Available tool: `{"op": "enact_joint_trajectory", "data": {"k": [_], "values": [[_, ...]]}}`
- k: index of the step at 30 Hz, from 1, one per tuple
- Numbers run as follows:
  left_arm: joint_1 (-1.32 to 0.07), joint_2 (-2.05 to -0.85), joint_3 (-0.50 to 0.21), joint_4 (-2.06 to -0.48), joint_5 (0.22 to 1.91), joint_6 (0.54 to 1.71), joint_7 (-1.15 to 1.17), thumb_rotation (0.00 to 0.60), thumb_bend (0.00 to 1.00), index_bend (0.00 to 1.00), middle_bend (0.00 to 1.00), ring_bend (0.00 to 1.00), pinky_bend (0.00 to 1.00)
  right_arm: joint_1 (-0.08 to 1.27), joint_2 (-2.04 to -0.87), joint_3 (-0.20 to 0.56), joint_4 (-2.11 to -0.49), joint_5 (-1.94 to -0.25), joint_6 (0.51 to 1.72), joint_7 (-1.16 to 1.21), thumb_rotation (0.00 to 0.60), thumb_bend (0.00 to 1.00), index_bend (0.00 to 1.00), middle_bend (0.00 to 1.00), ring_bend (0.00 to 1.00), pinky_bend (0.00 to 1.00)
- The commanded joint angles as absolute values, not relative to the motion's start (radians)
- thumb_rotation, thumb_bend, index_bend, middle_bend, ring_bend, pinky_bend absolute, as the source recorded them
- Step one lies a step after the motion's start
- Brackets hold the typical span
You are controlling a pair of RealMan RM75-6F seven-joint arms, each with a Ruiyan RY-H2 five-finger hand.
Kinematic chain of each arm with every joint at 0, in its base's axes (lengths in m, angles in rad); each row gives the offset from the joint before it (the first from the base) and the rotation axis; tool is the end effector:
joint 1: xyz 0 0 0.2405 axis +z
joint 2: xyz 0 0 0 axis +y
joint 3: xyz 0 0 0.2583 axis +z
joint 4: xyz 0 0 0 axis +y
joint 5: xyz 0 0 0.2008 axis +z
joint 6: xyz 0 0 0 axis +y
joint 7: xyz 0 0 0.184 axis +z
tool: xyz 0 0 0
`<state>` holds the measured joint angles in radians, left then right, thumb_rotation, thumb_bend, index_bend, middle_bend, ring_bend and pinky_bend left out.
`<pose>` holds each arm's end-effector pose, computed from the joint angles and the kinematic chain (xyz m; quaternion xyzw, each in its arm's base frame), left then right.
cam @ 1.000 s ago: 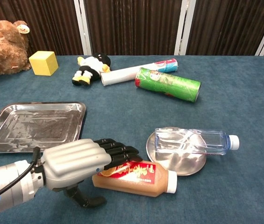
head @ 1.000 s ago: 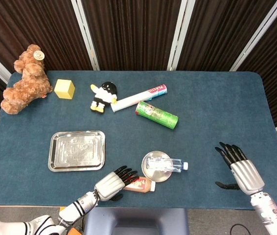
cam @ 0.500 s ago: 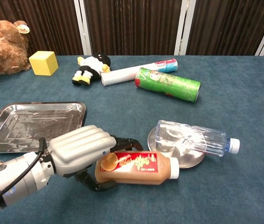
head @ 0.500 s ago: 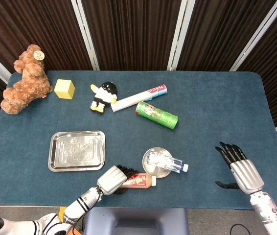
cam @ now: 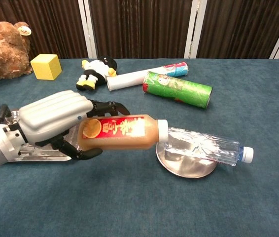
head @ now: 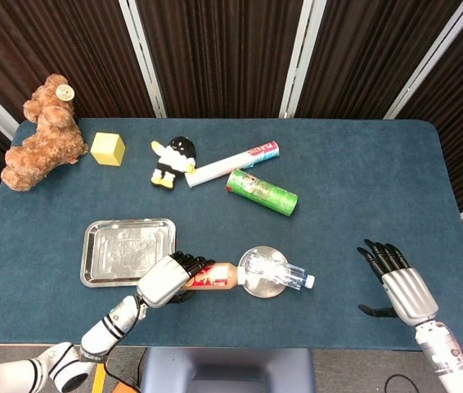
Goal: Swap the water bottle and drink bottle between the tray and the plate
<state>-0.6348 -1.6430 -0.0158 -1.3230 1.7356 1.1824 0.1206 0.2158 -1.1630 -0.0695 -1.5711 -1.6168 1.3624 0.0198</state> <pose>-0.1214 0.3033 -0.0467 -0.8025 -0.2201 -0.4642 0.3034 -0.2864 -0.2295 0.1094 0.6945 -0.3905 0.3696 0.4781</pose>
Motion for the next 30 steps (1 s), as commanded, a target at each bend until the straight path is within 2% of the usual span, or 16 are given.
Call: {"op": "enact_joint_trajectory", "data": {"k": [1, 11, 17, 22, 24, 26, 29, 30], "values": [[-0.646, -1.609, -0.044, -1.19, 1.696, 1.183, 0.031, 0.6, 0.55, 0.74, 0.9, 0.79, 0.82, 0.214, -1.161, -0.068, -1.573, -1.617, 1.361, 0.02, 0.6, 0.2, 0.0, 0.0, 0.0, 0.17], [-0.621, -1.633, -0.021, -0.817, 1.635, 1.165, -0.229, 0.6, 0.55, 0.73, 0.89, 0.78, 0.81, 0.206, -1.161, -0.068, -1.577, -1.635, 1.369, 0.016, 0.6, 0.2, 0.0, 0.0, 0.0, 0.17], [-0.6, -1.65, 0.022, -0.732, 1.648, 1.176, -0.345, 0.6, 0.55, 0.68, 0.83, 0.74, 0.78, 0.203, -1.163, -0.063, -1.577, -1.633, 1.367, 0.009, 0.6, 0.2, 0.0, 0.0, 0.0, 0.17], [-0.593, -1.675, 0.047, -0.682, 1.671, 1.207, -0.392, 0.6, 0.54, 0.65, 0.77, 0.67, 0.68, 0.201, -1.164, -0.067, -1.583, -1.643, 1.366, 0.005, 0.6, 0.2, 0.0, 0.0, 0.0, 0.17], [-0.594, -1.686, 0.055, -0.655, 1.675, 1.206, -0.403, 0.6, 0.53, 0.62, 0.72, 0.62, 0.62, 0.197, -1.162, -0.069, -1.585, -1.649, 1.371, 0.007, 0.6, 0.2, 0.0, 0.0, 0.0, 0.17], [-0.595, -1.693, 0.061, -0.634, 1.675, 1.198, -0.414, 0.6, 0.49, 0.55, 0.62, 0.52, 0.53, 0.195, -1.161, -0.069, -1.586, -1.651, 1.373, 0.007, 0.6, 0.2, 0.0, 0.0, 0.0, 0.17], [-0.594, -1.694, 0.066, -0.623, 1.671, 1.189, -0.43, 0.6, 0.45, 0.36, 0.36, 0.29, 0.38, 0.195, -1.164, -0.068, -1.587, -1.649, 1.369, 0.002, 0.6, 0.2, 0.0, 0.0, 0.0, 0.17], [-0.593, -1.693, 0.067, -0.624, 1.669, 1.186, -0.433, 0.6, 0.44, 0.31, 0.3, 0.24, 0.35, 0.195, -1.165, -0.068, -1.587, -1.649, 1.367, 0.001, 0.6, 0.2, 0.0, 0.0, 0.0, 0.17]]}}
